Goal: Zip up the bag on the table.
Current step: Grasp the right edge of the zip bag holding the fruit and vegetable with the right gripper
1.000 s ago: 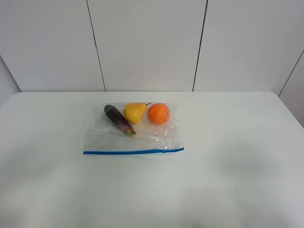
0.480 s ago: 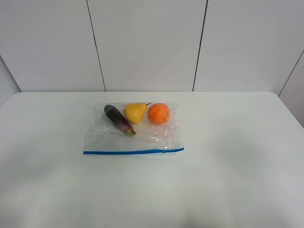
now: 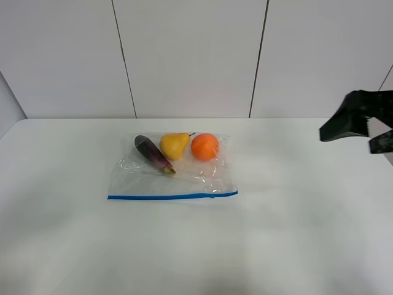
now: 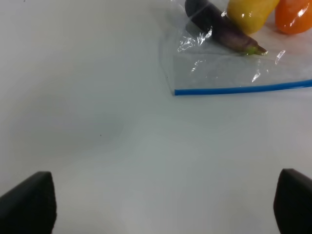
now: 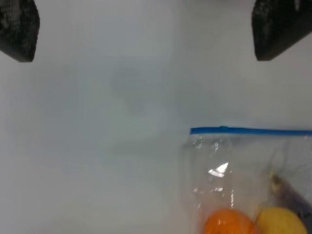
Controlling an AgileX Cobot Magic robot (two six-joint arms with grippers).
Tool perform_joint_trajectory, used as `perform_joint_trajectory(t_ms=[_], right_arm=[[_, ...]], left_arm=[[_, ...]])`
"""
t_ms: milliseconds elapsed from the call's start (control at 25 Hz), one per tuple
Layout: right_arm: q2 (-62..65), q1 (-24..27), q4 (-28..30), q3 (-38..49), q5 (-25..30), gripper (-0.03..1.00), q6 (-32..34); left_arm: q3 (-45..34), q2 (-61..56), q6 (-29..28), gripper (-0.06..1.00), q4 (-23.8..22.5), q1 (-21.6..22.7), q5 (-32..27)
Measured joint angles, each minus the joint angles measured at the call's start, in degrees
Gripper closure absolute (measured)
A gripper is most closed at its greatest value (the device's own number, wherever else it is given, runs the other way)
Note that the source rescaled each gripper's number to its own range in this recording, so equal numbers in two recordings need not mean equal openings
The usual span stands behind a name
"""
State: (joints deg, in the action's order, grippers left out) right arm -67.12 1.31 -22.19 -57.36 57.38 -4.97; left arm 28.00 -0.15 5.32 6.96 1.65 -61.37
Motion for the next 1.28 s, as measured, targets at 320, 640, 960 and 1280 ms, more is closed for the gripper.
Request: perform_joint_trajectory(t_ms=[320, 640, 960, 1280], right_arm=[[-25.3, 0.0, -23.5, -1.4, -2.2, -0.01, -17.3], [-42.8, -0.5, -37.8, -1.4, -4.7, 0.01, -29.2], [-50.9, -6.9, -39.6, -6.6, -7.4, 0.01, -31.3], [-54.5, -8.0, -40.4, -10.3, -6.9, 0.17, -30.4]], left_arm=[[0.0, 0.0, 0.0, -0.06, 0.0, 0.0, 0.0], [0.0, 0.0, 0.0, -0.06, 0.0, 0.0, 0.0], [0.0, 0.0, 0.0, -0.06, 0.0, 0.0, 0.0], [0.0, 0.0, 0.0, -0.06, 0.0, 0.0, 0.0]])
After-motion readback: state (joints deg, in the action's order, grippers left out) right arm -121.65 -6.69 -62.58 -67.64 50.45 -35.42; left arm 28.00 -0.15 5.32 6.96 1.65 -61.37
